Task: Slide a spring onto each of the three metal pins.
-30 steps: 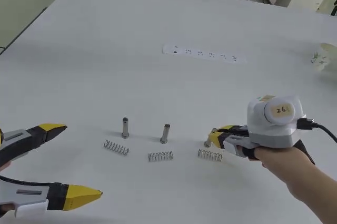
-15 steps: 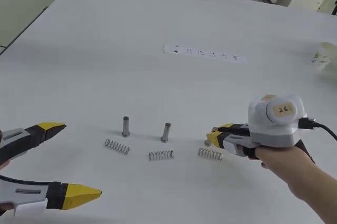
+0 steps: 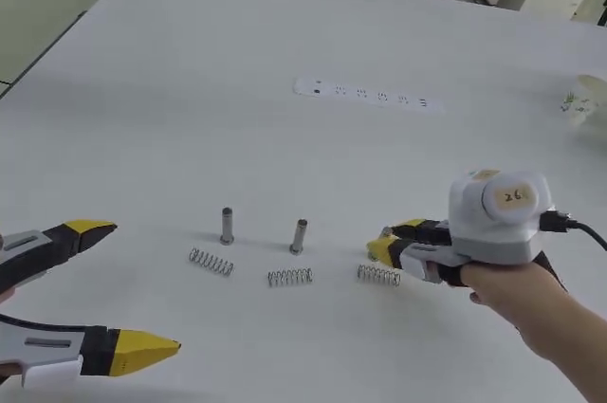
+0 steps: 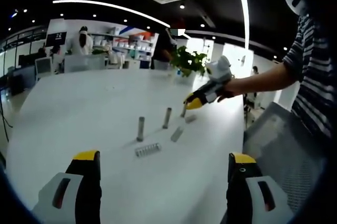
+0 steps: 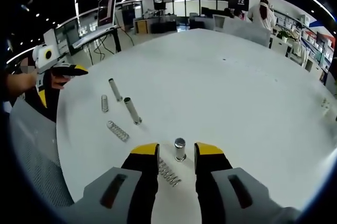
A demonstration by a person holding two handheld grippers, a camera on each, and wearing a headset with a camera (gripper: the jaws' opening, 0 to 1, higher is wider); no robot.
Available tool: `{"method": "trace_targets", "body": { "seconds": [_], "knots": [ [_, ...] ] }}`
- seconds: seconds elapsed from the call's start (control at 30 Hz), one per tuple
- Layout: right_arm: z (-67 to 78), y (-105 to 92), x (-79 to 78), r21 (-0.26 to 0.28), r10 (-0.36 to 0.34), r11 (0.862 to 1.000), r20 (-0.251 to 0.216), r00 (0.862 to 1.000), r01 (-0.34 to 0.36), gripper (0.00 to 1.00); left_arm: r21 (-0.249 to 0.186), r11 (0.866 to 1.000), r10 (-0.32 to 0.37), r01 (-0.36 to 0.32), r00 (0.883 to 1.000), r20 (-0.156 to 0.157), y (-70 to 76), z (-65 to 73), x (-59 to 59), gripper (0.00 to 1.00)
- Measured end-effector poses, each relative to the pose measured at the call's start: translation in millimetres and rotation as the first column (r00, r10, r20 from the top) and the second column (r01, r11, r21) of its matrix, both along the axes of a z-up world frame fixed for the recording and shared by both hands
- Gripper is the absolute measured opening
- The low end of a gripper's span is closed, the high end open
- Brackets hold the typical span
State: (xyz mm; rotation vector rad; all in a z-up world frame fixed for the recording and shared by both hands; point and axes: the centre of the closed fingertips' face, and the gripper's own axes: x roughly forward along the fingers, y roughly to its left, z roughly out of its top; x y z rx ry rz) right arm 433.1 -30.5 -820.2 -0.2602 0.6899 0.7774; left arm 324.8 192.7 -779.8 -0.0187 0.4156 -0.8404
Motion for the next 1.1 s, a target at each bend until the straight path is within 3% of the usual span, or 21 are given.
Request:
{"method": "trace_targets", "body": {
  "seconds": [0.63,1.1],
  "knots": [
    [1.3,-5.3,-4.0,-0.016,0.035,0.999,0.021,0.999,-0.035,0.36,-0.007,1.0,0.007,-0.007,1.0,0.004,1.0,1.0,3.2,0.98],
    [3.5,-5.6,-16.6,-0.08,0.146,0.986,0.032,0.989,-0.143,0.36,-0.011,1.0,0.003,-0.003,1.0,0.015,0.9,3.1,4.9,0.98]
  ]
}}
